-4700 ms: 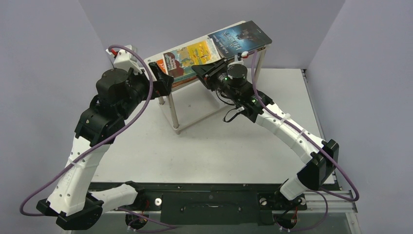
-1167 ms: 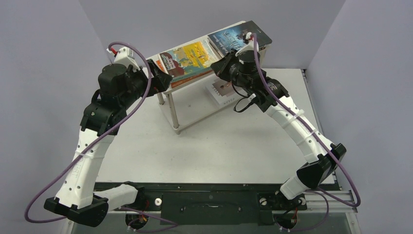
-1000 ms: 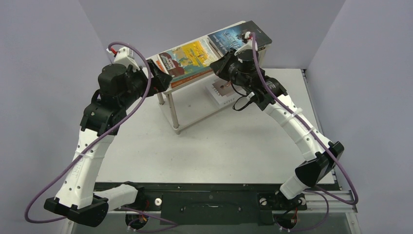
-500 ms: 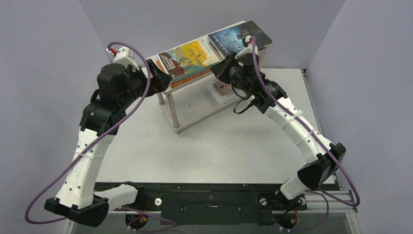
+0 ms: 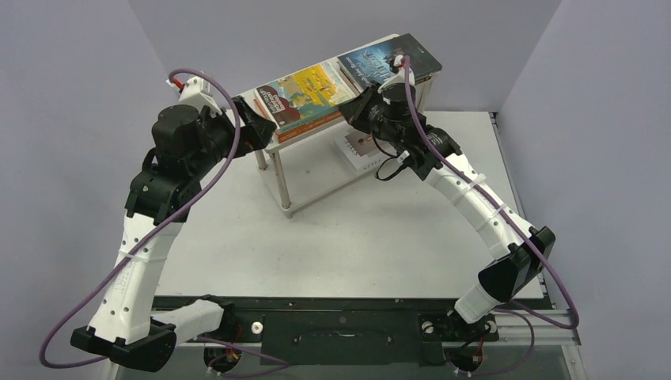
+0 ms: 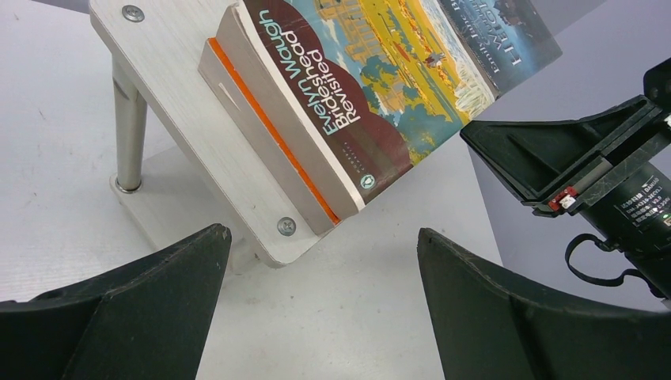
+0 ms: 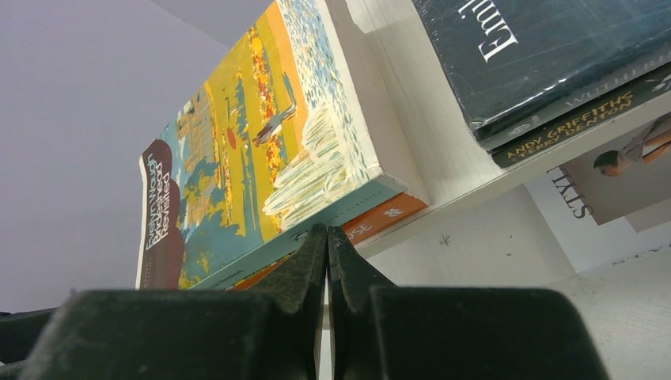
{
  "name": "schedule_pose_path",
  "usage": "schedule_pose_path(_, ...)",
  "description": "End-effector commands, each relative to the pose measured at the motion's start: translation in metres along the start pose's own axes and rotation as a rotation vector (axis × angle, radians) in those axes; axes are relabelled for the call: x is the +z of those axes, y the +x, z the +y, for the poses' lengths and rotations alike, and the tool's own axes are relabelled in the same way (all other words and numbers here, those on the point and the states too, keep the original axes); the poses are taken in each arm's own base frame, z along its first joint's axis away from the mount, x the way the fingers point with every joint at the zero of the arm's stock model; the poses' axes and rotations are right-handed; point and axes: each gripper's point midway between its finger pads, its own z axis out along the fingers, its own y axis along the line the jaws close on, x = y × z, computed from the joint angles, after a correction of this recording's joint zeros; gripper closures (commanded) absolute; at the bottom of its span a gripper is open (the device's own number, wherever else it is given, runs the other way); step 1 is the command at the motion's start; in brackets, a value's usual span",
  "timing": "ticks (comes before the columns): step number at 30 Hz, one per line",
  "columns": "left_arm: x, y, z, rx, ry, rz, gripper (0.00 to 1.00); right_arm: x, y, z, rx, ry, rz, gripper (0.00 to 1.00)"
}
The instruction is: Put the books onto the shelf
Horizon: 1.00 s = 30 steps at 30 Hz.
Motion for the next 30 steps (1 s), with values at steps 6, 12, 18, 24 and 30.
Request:
schedule_pose_path(6, -0.007, -0.011, -0.005, 0.004, 0.031, -0.042, 0.13, -0.004, -0.02, 0.014, 0.01, -0.039, -0.049, 1.0)
schedule_pose_path(12, -0.011, -0.012, -0.004, 0.01, 0.028, -0.044, 0.13, -0.044, -0.039, 0.021, 0.007, -0.06, -0.114, 1.0)
schedule_pose_path(18, -0.017, -0.008, -0.004, 0.039, 0.043, -0.031, 0.13, -0.095, -0.047, -0.021, -0.071, 0.081, -0.191, 0.63)
schedule_pose_path(24, -0.042, 0.029, -0.019, 0.144, 0.22, 0.042, 0.07, -0.155, -0.029, -0.156, -0.137, 0.506, -0.253, 0.33)
schedule_pose_path(30, -0.068, 0.083, -0.05, 0.276, 0.348, 0.132, 0.03, -0.207, 0.001, -0.268, -0.06, 0.792, -0.197, 0.29)
